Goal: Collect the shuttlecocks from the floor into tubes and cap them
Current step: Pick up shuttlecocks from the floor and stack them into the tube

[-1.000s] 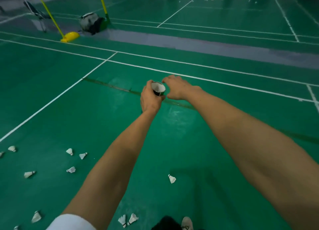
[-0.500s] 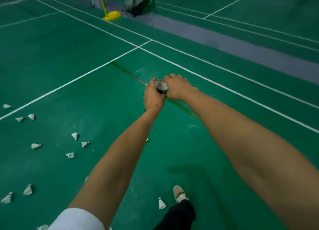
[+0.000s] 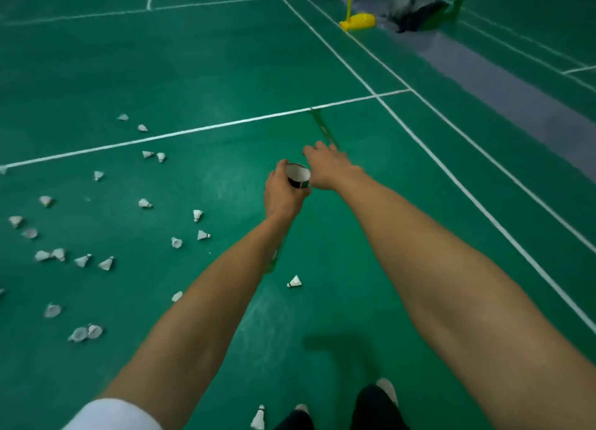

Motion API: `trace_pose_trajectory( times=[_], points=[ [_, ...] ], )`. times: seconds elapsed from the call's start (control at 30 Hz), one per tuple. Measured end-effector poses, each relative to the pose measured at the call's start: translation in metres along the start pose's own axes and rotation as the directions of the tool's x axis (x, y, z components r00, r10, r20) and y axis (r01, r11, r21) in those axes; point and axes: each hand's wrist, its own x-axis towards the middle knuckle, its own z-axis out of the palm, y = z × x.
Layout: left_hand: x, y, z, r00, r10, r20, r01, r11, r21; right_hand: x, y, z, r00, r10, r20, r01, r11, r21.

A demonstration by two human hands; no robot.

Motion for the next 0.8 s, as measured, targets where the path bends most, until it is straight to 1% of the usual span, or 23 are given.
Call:
trace_pose_trajectory(
  times=[0.13,0.2,0.27,0.37,0.43,0.5,0.63,0.73,0.8],
  points=[
    [0.025,-0.022,0.0,0.982,-0.126,-0.143,0.133,0.99,0.045,0.059,-0.006,0.015,0.976,-0.21,0.056,0.208,0.978,0.029],
    [0.03,-0.03,0.002,0.958,-0.179,-0.226,0.199,0.977,0.07,0.083,-0.011,0.029,0.943,-0.325,0.076,0.323,0.946,0.036],
    [0.027,-0.038,0.005,0.921,-0.243,-0.305,0.276,0.959,0.069,0.1,-0.018,0.046,0.892,-0.442,0.097,0.439,0.897,0.048],
    [0.007,-0.05,0.012,0.835,-0.355,-0.42,0.413,0.909,0.054,0.114,-0.031,0.073,0.775,-0.612,0.158,0.612,0.789,0.059],
    [-0.014,-0.053,0.017,0.78,-0.4,-0.481,0.47,0.882,0.028,0.119,-0.038,0.088,0.709,-0.675,0.207,0.675,0.734,0.08],
    [-0.038,-0.057,0.021,0.705,-0.462,-0.538,0.54,0.842,-0.016,0.118,-0.049,0.102,0.635,-0.729,0.257,0.732,0.674,0.102],
    [-0.095,-0.065,0.03,0.561,-0.581,-0.59,0.673,0.735,-0.083,0.098,-0.078,0.122,0.5,-0.79,0.354,0.818,0.566,0.107],
    [-0.14,-0.076,0.037,0.457,-0.63,-0.627,0.712,0.682,-0.167,0.063,-0.104,0.138,0.39,-0.828,0.402,0.88,0.464,0.101],
    [-0.171,-0.084,0.04,0.368,-0.655,-0.659,0.742,0.635,-0.217,0.029,-0.116,0.152,0.316,-0.849,0.423,0.915,0.39,0.099]
  ],
)
